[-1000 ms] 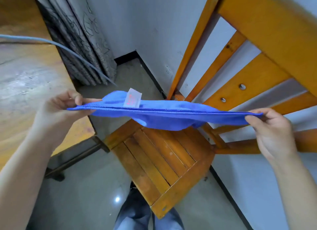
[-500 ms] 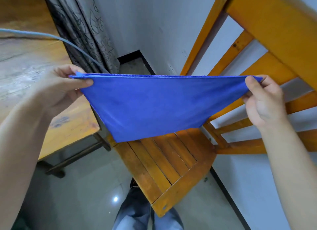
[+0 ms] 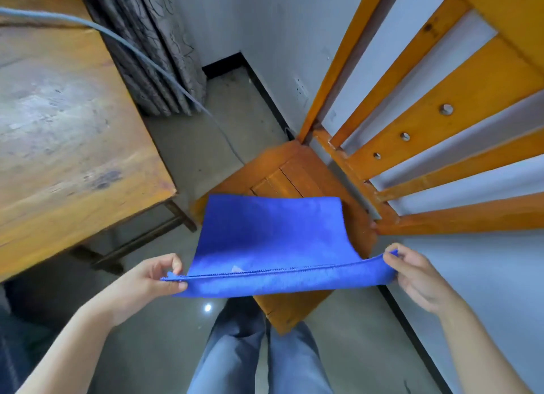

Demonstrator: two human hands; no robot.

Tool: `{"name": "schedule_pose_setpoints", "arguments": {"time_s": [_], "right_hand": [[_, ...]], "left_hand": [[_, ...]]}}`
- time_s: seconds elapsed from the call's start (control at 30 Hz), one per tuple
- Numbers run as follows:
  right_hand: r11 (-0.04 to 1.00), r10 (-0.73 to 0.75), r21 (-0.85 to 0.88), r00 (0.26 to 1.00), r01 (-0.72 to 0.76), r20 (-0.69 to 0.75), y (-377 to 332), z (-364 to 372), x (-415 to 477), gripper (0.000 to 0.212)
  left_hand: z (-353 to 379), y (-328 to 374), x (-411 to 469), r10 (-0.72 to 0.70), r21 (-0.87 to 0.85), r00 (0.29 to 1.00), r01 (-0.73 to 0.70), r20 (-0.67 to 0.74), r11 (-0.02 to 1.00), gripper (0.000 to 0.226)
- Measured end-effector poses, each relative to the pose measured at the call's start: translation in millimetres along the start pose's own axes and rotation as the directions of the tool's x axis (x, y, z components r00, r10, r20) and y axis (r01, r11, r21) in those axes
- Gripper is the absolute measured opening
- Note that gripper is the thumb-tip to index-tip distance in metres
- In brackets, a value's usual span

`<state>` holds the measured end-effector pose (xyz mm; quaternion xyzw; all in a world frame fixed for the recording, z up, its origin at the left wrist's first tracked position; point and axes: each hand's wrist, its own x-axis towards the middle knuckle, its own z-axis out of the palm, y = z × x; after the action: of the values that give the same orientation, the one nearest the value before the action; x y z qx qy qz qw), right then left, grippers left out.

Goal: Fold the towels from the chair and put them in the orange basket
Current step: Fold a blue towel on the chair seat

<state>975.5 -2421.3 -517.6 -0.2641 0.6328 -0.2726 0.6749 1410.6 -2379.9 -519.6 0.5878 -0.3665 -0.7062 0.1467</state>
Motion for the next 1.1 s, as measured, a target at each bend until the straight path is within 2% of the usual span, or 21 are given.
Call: {"name": "schedule_pose_setpoints", "arguments": {"time_s": [0.07,0.1,0.2,0.3,0.5,0.6,0.7,0.9,1.0,1.07,1.1], "right_hand": [[0.989,0.101,-0.108,0.994,-0.097,0.039,26,-2,4,0.063],[0.977,0.163,-0.142,0.987,-0.161,0.006,39,-1,7,0.066],[0.959,0.239,-0.135,0.967,-0.250,-0.089,75,1,19,0.026],[0.943,0.257,-0.162,0.945,-0.291,-0.203,97,4,29,0.016],[0.931,0.169,-0.243,0.912,-0.272,-0.374,102,11,44,0.019],[0.936,0.085,-0.280,0.909,-0.213,-0.408,96,18,51,0.027],[0.935,0.023,-0.313,0.906,-0.169,-0.422,85,25,60,0.024],[0.915,-0.047,-0.384,0.909,-0.127,-0.413,72,31,97,0.023],[0.888,-0.073,-0.440,0.900,-0.138,-0.430,74,32,123,0.026],[0.862,-0.073,-0.478,0.892,-0.168,-0.445,80,34,137,0.019],[0.829,-0.084,-0.525,0.885,-0.193,-0.458,83,37,140,0.014]], "left_hand": [[9,-21,8,-0.087,-0.075,0.996,0.084,-0.026,0.994,0.023],[10,-33,13,-0.142,-0.122,0.989,0.136,-0.044,0.983,0.027],[14,-58,24,-0.258,-0.212,0.964,0.238,-0.071,0.948,0.030],[17,-71,32,-0.300,-0.239,0.946,0.265,-0.121,0.934,0.028],[24,-77,55,-0.328,-0.297,0.914,0.253,-0.240,0.921,0.021],[28,-70,66,-0.331,-0.338,0.894,0.224,-0.303,0.914,0.016],[28,-60,77,-0.338,-0.384,0.869,0.192,-0.361,0.903,0.013],[21,-47,108,-0.297,-0.355,0.825,0.126,-0.481,0.926,0.019],[14,-50,131,-0.289,-0.314,0.792,0.130,-0.537,0.940,0.012],[14,-57,148,-0.283,-0.279,0.762,0.140,-0.582,0.950,0.009],[15,-61,154,-0.276,-0.243,0.739,0.155,-0.615,0.958,0.016]]}}
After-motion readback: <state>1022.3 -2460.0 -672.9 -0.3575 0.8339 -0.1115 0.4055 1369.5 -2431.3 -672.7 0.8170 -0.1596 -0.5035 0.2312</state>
